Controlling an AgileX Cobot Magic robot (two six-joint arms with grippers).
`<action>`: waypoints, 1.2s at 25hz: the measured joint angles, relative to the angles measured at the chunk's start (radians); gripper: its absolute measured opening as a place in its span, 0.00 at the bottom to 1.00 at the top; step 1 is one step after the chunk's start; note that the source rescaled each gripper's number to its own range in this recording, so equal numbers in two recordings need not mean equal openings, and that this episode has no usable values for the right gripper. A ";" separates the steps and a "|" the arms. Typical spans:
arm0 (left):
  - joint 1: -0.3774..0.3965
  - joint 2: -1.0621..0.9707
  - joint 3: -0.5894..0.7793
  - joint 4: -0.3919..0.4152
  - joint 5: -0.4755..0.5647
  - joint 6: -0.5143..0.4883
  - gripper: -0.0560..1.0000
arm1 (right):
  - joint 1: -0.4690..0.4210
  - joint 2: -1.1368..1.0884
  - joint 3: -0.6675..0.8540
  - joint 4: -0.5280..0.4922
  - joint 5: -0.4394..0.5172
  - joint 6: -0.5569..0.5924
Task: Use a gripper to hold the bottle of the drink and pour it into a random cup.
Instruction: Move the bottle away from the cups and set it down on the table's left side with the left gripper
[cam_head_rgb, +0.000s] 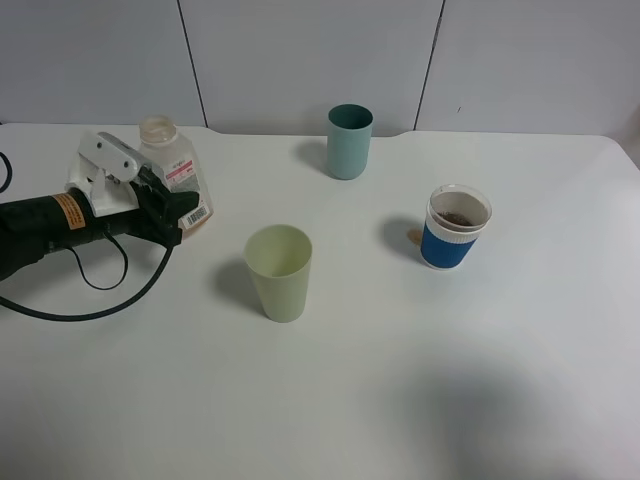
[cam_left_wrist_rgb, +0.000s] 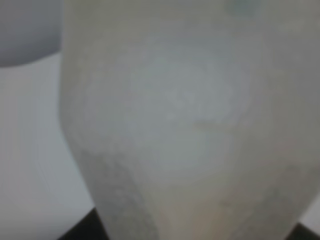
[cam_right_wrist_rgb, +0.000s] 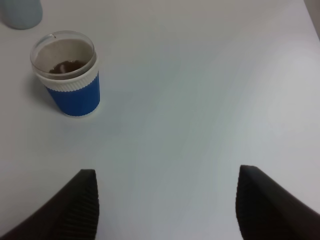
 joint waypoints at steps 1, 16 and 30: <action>0.000 0.014 0.000 0.001 -0.004 0.007 0.05 | 0.000 0.000 0.000 0.000 0.000 0.000; 0.001 0.088 0.000 0.021 -0.052 0.020 0.05 | 0.000 0.000 0.000 0.000 0.000 0.000; 0.001 0.072 0.017 0.031 -0.080 0.016 0.98 | 0.000 0.000 0.000 0.000 0.000 0.000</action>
